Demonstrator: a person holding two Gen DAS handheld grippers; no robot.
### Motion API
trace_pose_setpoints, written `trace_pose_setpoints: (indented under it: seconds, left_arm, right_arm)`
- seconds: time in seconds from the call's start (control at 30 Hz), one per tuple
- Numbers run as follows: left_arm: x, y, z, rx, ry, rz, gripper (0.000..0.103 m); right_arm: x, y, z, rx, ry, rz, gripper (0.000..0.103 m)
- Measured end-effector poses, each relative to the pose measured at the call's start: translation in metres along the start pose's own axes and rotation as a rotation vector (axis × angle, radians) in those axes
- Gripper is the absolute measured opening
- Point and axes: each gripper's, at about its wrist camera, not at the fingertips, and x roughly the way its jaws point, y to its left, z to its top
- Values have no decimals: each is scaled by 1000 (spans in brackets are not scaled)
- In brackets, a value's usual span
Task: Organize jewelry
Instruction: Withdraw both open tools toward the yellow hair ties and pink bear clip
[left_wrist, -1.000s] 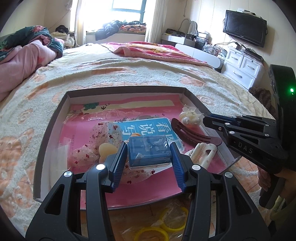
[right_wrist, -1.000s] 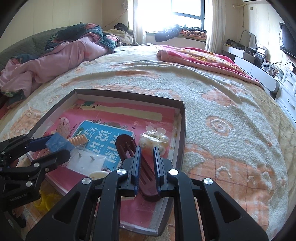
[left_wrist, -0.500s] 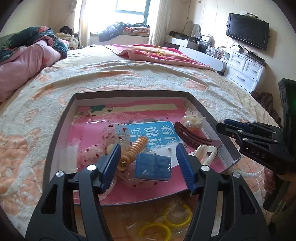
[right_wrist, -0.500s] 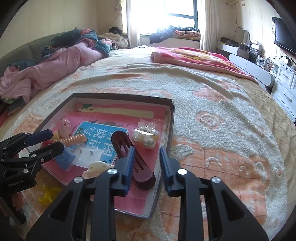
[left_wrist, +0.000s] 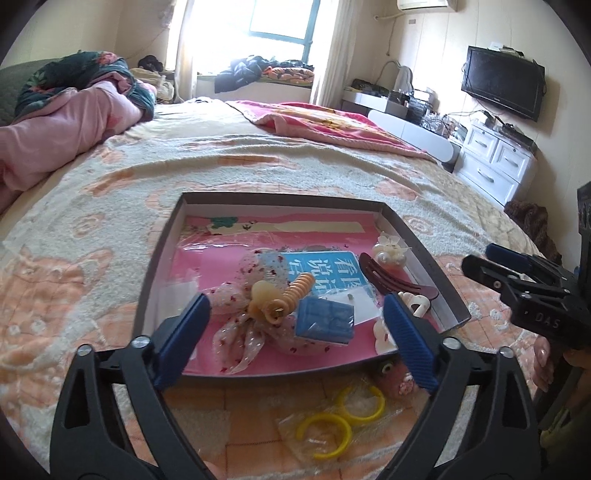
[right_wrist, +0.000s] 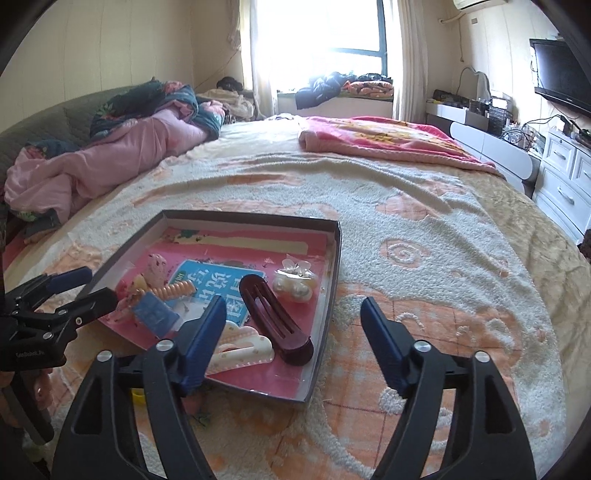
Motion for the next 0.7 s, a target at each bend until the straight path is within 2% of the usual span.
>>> trace_pose_setpoints:
  seconds: [0.3, 0.7]
  left_arm:
    - [-20, 6, -4, -19, -32, 15, 92]
    - [-58, 11, -11, -11, -102, 37, 92]
  right_arm:
    - [-25, 4, -4, 11, -51, -18, 90]
    - [-68, 32, -11, -44, -128, 11, 93]
